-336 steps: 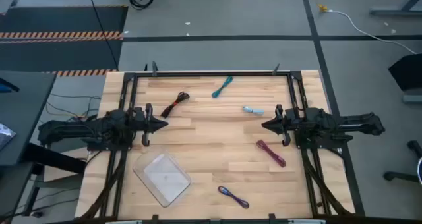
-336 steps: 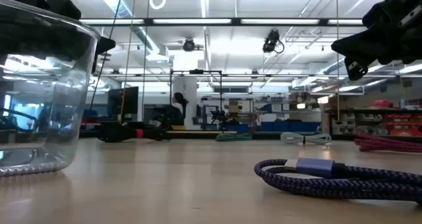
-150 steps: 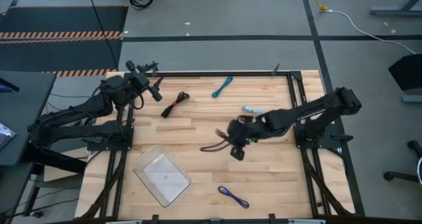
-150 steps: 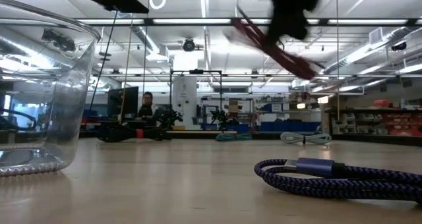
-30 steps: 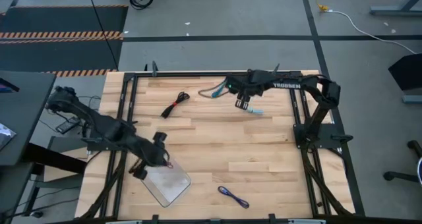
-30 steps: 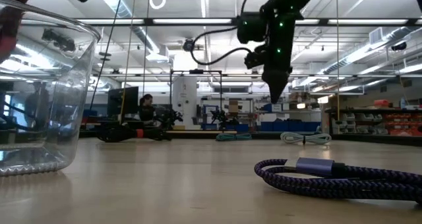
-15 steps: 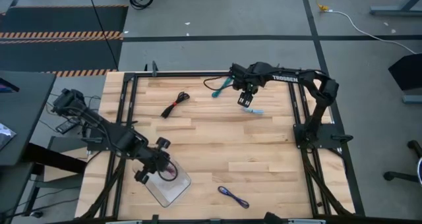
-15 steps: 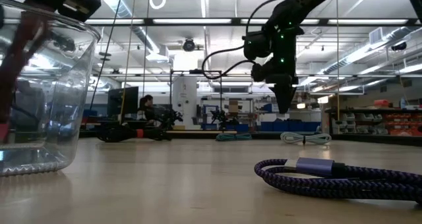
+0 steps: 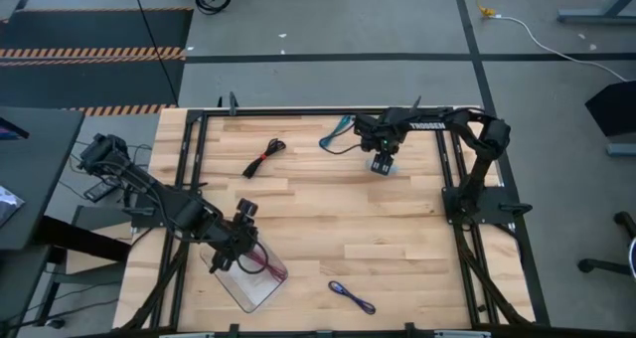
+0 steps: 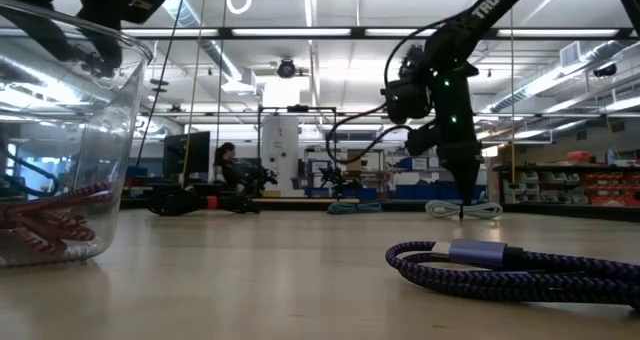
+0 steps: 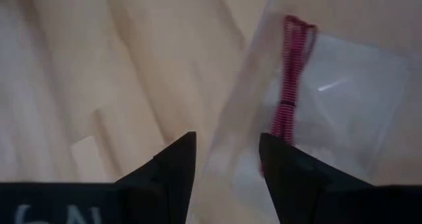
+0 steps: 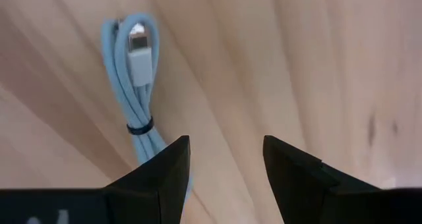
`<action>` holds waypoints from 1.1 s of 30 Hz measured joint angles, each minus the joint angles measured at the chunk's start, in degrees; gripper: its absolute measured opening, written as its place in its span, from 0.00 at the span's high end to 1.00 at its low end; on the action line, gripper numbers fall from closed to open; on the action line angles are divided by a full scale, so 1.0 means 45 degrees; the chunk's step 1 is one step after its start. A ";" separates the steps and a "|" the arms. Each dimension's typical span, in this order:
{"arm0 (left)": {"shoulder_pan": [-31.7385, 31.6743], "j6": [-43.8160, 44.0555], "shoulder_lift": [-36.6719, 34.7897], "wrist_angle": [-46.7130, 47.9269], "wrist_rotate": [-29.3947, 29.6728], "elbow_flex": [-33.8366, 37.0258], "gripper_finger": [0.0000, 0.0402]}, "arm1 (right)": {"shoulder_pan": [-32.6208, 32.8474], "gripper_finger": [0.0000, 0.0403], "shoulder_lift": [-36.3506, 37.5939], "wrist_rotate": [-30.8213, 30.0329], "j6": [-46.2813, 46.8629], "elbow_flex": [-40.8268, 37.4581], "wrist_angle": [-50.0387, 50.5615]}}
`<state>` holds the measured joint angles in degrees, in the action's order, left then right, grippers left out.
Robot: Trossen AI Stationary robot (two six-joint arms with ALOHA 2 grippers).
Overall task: Pick and place USB-C Cables
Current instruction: Put the light blue charger cable into the transparent bin
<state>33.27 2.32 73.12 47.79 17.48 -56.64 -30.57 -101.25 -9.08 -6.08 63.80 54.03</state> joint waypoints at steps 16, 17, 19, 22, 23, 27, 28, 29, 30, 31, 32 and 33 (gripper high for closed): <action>-0.0373 0.1191 -0.0005 -0.0330 0.1422 0.0000 0.56 | 0.1134 0.51 0.0432 0.0452 0.0009 -0.0288 -0.0420; -0.0348 0.1358 -0.0005 -0.0390 0.1371 0.0000 0.56 | 0.1032 0.51 0.0432 0.0451 0.0000 -0.0462 -0.0594; -0.0339 0.1635 -0.0005 -0.0451 0.1165 0.0000 0.56 | 0.0744 0.51 0.0432 0.0790 0.0012 -0.0869 -0.1149; -0.0338 0.1984 -0.0005 -0.0444 0.0964 0.0000 0.56 | 0.0374 0.51 0.0427 0.1227 -0.0035 -0.1670 -0.1870; -0.0341 0.2004 -0.0005 -0.0445 0.0963 0.0000 0.56 | 0.0286 0.51 0.0463 0.1216 -0.0123 -0.1846 -0.2148; -0.0375 0.1897 -0.0005 -0.0563 0.1108 0.0000 0.56 | 0.0206 0.57 0.0526 0.0838 -0.0655 -0.2212 -0.2612; -0.0401 0.1866 -0.0005 -0.0618 0.1273 0.0000 0.56 | 0.0275 0.62 0.0569 0.0831 -0.0830 -0.2213 -0.2646; -0.0441 0.1811 -0.0005 -0.0716 0.1487 0.0000 0.56 | 0.0391 0.68 0.0597 0.0795 -0.0992 -0.2158 -0.2629; -0.0485 0.1739 -0.0005 -0.0797 0.1750 0.0000 0.56 | 0.0553 0.76 0.0617 0.0674 -0.1135 -0.2079 -0.2605; -0.0523 0.1686 -0.0005 -0.0860 0.2047 0.0000 0.56 | 0.0733 0.85 0.0643 0.0417 -0.1291 -0.2012 -0.2737; -0.0532 0.1672 -0.0005 -0.0909 0.2521 0.0000 0.56 | 0.0916 0.91 0.0649 0.0066 -0.1447 -0.1847 -0.3060; -0.0528 0.1677 -0.0009 -0.0923 0.3231 0.0000 0.56 | 0.1125 0.94 0.0748 -0.0069 -0.1541 -0.1683 -0.3292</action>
<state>30.89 9.87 73.08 43.64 32.02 -56.64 -25.51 -97.89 -9.39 -13.01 56.23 39.21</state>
